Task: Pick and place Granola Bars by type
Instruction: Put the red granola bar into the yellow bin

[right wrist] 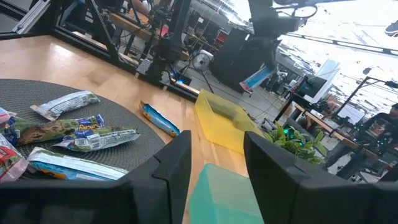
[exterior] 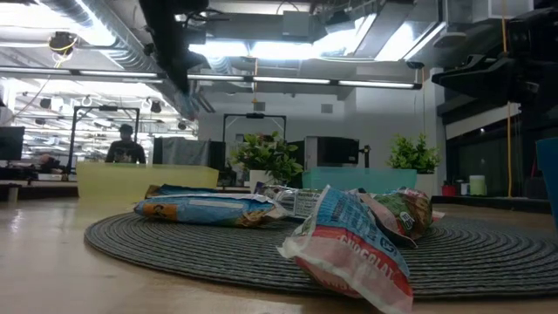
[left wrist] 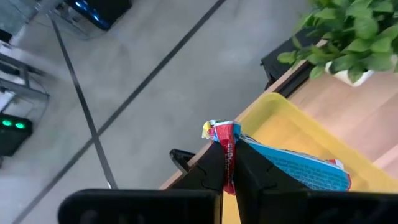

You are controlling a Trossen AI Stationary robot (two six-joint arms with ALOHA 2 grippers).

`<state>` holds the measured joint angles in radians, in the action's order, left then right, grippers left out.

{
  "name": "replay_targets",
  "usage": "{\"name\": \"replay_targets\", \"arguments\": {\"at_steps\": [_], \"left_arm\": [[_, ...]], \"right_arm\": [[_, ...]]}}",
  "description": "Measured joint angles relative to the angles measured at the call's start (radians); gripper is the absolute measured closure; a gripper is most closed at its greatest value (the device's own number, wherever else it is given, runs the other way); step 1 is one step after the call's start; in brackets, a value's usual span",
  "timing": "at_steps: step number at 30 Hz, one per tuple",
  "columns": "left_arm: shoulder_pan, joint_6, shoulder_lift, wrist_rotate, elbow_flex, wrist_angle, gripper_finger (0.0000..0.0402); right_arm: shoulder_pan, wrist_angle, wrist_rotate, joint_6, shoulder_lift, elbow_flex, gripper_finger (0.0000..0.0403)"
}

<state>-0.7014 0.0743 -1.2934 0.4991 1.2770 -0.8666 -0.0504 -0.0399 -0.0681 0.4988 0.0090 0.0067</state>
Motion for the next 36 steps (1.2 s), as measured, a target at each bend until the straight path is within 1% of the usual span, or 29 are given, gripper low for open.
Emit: {"name": "replay_targets", "arguments": {"at_steps": [7, 10, 13, 23, 36], "left_arm": [[-0.169, 0.042, -0.007, -0.133, 0.0, 0.001, 0.0397], [-0.235, 0.038, -0.03, -0.224, 0.0, 0.001, 0.0396], [-0.272, 0.035, -0.074, -0.301, 0.0, 0.001, 0.0396], [-0.28, 0.059, -0.284, -0.304, 0.0, 0.011, 0.0395], [-0.28, 0.078, -0.473, -0.303, 0.0, 0.037, 0.0394]], "right_arm": [[0.0, 0.0, 0.0, 0.0, 0.0, 0.0, 0.0253], [0.0, 0.0, 0.0, 0.0, 0.0, 0.0, 0.0253], [0.0, 0.0, 0.0, 0.0, 0.0, 0.0, 0.0253], [0.0, 0.0, 0.0, 0.0, 0.0, 0.0, 0.0253], [0.0, 0.0, 0.0, 0.0, 0.0, 0.0, 0.0253]]}}
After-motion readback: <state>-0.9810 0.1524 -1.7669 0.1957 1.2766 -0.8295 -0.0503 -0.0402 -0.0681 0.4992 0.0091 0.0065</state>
